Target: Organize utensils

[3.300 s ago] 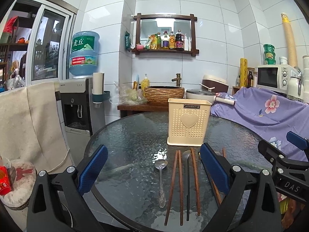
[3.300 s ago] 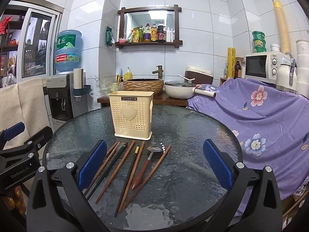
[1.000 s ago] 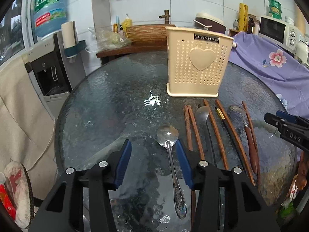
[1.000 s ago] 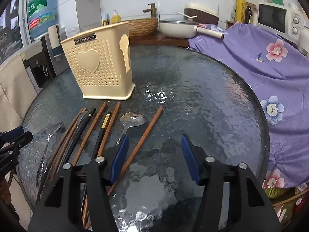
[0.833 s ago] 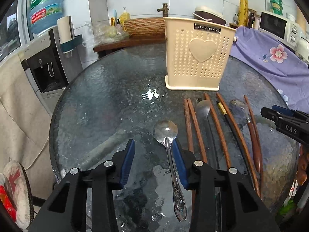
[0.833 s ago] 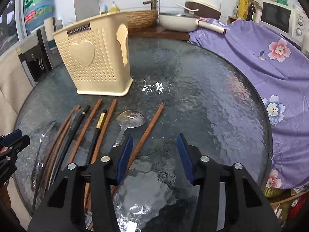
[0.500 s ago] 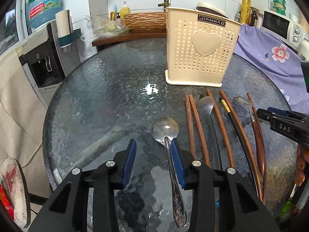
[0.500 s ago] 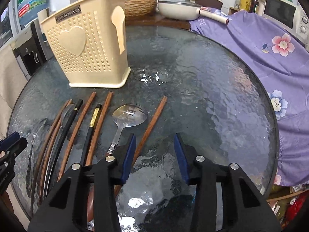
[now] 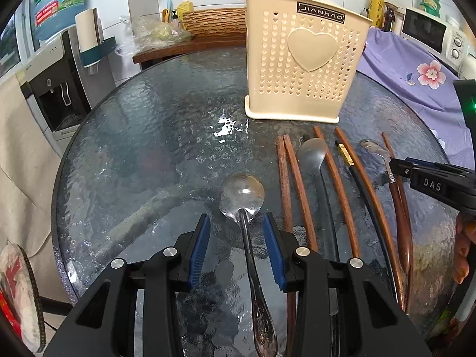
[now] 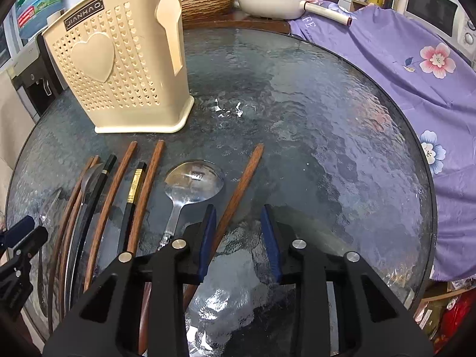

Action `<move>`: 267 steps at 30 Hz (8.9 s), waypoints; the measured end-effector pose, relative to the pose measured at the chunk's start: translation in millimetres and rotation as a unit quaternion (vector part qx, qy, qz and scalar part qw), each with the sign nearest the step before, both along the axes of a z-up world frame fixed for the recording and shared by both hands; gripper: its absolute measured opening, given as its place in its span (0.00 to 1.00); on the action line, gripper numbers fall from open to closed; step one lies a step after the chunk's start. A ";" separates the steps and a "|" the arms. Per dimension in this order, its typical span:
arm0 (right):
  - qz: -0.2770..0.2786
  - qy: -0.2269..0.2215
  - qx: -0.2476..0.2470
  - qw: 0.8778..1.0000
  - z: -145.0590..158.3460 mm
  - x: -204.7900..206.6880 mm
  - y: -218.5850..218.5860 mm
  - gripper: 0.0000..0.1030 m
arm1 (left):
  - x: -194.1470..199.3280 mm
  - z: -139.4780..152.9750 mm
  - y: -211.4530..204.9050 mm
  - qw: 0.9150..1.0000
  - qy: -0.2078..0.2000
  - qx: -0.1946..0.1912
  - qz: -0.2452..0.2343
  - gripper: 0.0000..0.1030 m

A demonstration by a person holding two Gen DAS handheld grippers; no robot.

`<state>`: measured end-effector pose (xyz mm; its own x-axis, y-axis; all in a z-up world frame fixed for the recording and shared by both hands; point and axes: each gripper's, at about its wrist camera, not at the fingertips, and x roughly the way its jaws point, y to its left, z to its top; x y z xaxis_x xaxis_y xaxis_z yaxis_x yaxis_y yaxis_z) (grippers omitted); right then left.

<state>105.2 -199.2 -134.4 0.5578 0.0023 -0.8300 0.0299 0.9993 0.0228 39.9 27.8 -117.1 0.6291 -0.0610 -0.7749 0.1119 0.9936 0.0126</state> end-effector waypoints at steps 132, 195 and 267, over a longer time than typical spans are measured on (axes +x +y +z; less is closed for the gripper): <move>0.160 -0.288 0.091 0.940 338.1 39.3 33.4 0.07 | 148.5 201.9 17.4 0.875 -0.232 -0.411 -0.107 0.03; 0.123 -0.210 0.060 0.968 164.7 66.1 29.1 0.47 | 119.0 116.4 -3.4 0.950 -0.238 -0.191 -0.072 0.36; 0.079 0.010 0.062 0.995 2.0 10.6 21.6 0.47 | 65.4 -3.9 -33.1 0.996 0.019 -0.003 -0.084 0.16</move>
